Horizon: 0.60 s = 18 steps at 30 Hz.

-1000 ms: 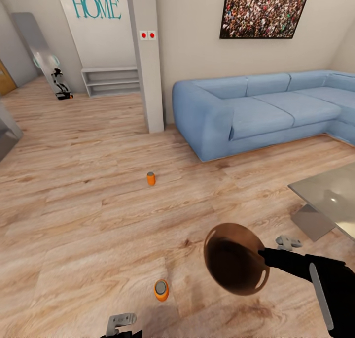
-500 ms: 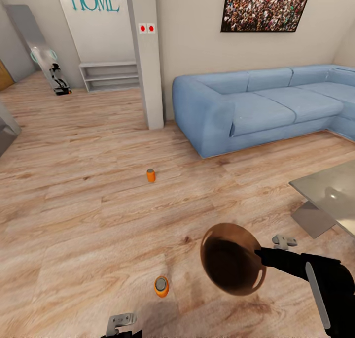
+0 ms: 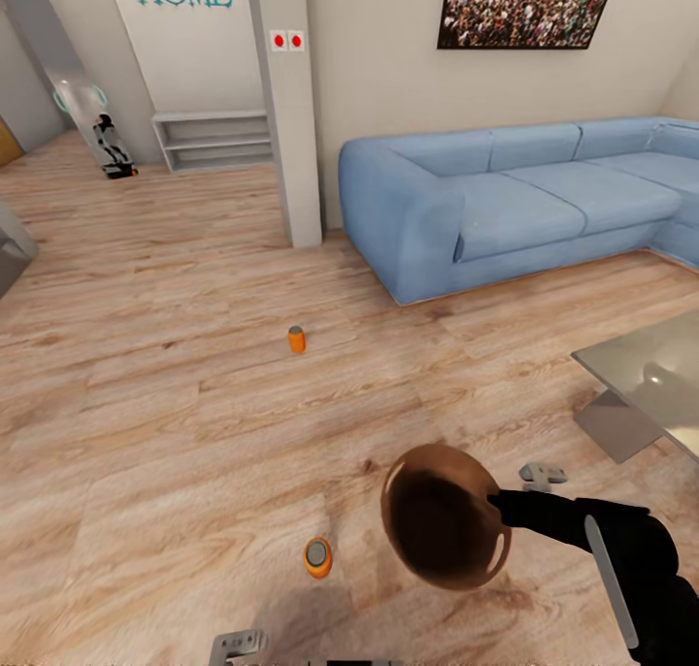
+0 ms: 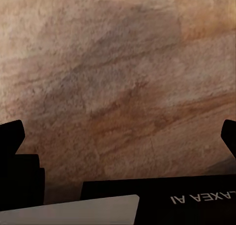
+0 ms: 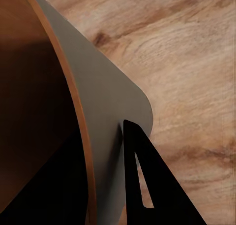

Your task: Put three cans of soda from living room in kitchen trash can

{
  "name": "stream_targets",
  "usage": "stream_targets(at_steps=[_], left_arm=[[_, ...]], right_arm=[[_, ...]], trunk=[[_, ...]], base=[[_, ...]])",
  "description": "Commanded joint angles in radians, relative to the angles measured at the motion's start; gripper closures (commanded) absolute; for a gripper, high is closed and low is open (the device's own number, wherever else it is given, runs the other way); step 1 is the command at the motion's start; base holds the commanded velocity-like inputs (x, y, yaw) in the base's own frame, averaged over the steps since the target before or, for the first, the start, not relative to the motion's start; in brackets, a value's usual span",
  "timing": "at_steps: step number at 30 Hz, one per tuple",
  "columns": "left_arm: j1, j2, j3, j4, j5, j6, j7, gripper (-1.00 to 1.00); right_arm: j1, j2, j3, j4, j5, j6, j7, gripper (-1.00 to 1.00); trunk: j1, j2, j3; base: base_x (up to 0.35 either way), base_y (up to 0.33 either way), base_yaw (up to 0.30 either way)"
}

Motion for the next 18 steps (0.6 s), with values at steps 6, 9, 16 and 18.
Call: stream_targets(at_steps=[6,9,16,18], left_arm=[[0.000,-0.001,-0.001,0.001,0.000,0.000,0.000,-1.00],[0.000,-0.002,-0.002,0.001,0.000,0.000,0.000,-1.00],[0.000,-0.001,-0.002,0.003,0.001,0.000,0.000,-1.00],[0.000,-0.001,-0.002,0.003,0.001,0.000,0.000,-1.00]], right_arm=[[0.000,-0.008,-0.003,0.000,-0.020,0.004,0.003,1.00],[0.000,-0.008,-0.003,0.000,-0.020,0.004,0.004,1.00],[0.000,-0.009,-0.003,0.000,-0.022,0.004,0.006,1.00],[0.000,-0.009,-0.003,0.000,-0.022,0.004,0.006,1.00]], trunk=[[0.000,0.000,-0.010],[0.000,0.000,-0.014],[0.000,0.000,-0.026],[0.000,0.000,-0.029]], base=[[0.000,0.000,0.000],[0.000,0.000,0.000],[0.000,0.000,0.000],[0.000,0.000,0.000]])
